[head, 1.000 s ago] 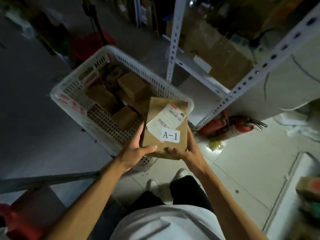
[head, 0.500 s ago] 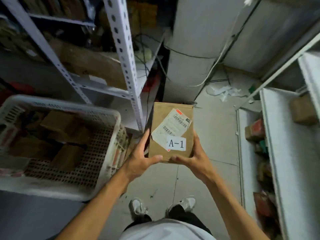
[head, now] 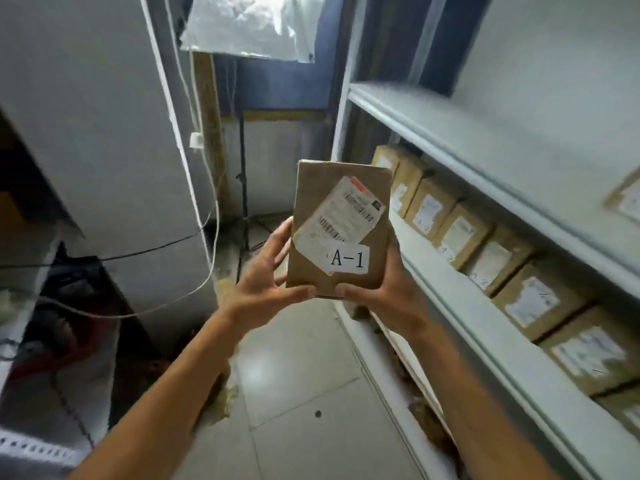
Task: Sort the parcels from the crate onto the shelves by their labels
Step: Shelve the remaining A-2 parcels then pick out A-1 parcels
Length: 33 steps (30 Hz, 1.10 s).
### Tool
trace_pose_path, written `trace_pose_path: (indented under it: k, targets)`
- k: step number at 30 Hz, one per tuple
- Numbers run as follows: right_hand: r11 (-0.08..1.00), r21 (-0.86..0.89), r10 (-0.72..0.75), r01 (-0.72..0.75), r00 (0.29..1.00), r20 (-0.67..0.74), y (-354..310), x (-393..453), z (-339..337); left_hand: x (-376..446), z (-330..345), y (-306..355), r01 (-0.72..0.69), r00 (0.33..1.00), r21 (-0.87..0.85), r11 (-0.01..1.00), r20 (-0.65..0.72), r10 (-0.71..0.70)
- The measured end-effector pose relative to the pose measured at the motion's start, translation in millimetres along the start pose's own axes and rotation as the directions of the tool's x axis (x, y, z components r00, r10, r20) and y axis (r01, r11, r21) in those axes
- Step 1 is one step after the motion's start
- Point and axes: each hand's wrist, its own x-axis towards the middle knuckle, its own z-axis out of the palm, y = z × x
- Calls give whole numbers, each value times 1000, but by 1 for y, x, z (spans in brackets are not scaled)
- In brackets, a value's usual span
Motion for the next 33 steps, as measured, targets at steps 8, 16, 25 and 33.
trace_pose_path:
  k: [8, 16, 25, 33]
  targets:
    - [972, -198, -180, 123, 937, -301, -44, 41, -98, 139, 45, 44, -318, 920, 22, 948, 249, 303]
    - [933, -356, -243, 46, 809, -535, -66, 74, -143, 247, 76, 69, -406, 805, -149, 902, 409, 430]
    - [926, -351, -169, -141, 677, -717, -55, 89, -192, 334, 132, 69, -365, 662, -273, 890, 596, 454]
    - [889, -330, -87, -317, 591, -802, -15, 104, -271, 406, 216, 53, -384, 607, -220, 897, 671, 425]
